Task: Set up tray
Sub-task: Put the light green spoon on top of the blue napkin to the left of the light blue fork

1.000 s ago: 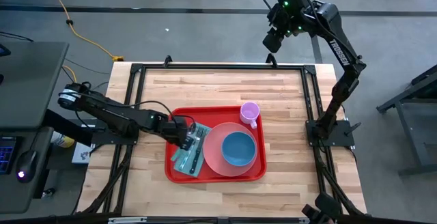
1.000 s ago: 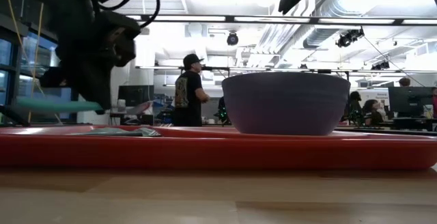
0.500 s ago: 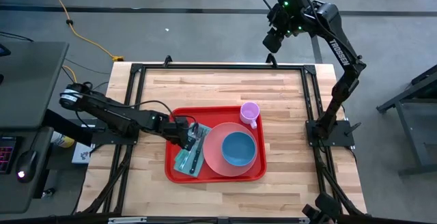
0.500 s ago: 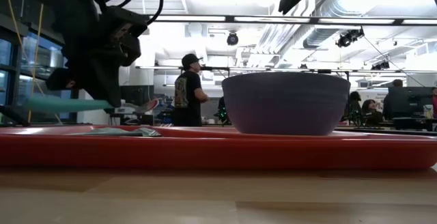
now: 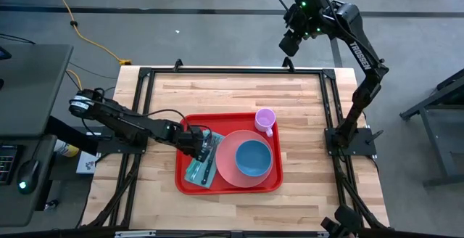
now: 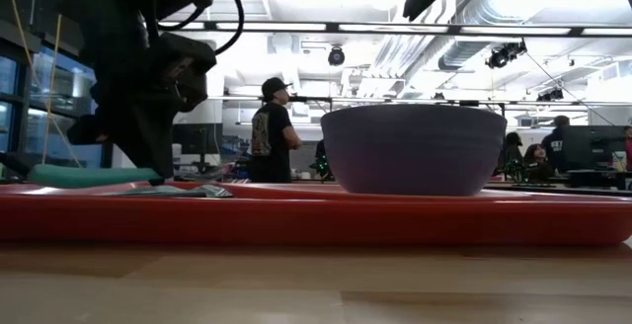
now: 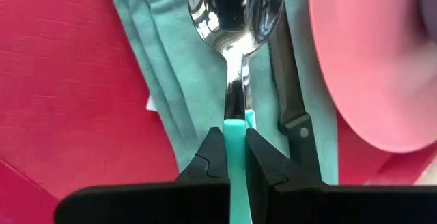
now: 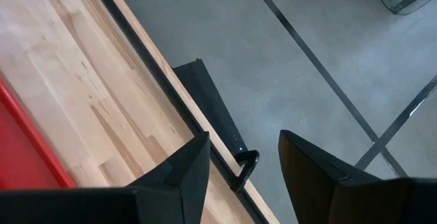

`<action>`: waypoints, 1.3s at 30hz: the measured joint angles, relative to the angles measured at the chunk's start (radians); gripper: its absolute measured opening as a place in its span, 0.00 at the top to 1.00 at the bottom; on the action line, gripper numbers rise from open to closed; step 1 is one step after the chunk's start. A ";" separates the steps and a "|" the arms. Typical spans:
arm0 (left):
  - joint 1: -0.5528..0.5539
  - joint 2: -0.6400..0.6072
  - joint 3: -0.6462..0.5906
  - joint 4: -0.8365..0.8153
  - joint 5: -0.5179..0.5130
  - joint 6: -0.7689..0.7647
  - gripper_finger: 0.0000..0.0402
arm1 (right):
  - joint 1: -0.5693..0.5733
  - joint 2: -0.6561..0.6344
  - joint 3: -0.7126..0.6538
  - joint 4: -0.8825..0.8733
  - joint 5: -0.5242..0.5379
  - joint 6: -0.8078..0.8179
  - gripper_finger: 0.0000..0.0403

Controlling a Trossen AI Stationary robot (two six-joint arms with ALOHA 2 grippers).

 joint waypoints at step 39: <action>0.000 0.064 0.002 -0.052 -0.063 -0.110 0.90 | 0.000 0.000 0.000 -0.010 0.003 -0.010 0.62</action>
